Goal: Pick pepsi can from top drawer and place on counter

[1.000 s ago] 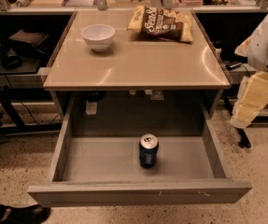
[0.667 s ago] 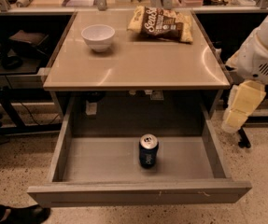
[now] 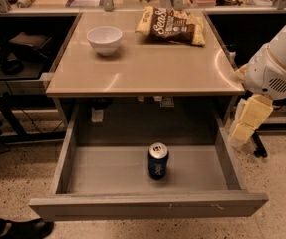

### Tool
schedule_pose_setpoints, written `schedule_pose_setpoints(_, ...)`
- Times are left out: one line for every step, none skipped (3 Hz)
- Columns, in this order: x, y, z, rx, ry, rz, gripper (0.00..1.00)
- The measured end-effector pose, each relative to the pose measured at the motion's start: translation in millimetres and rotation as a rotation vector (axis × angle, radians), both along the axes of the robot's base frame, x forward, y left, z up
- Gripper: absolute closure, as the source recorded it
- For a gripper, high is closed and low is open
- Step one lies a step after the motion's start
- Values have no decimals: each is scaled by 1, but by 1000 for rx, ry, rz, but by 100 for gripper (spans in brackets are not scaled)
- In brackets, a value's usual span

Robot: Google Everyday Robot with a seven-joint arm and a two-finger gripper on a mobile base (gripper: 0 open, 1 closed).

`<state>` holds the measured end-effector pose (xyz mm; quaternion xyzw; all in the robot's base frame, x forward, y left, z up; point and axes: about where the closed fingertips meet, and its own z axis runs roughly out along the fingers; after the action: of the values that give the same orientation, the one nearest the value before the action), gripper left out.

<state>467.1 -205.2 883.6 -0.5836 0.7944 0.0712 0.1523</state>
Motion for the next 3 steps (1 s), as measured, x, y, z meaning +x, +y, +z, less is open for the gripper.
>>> schedule_pose_setpoints(1, 15, -7, -23, -20, -35, 0)
schedule_pose_setpoints(-1, 44, -17, -46, -43, -65, 0)
schedule_pose_setpoints(-14, 111, -63, -80, -25, -46, 0)
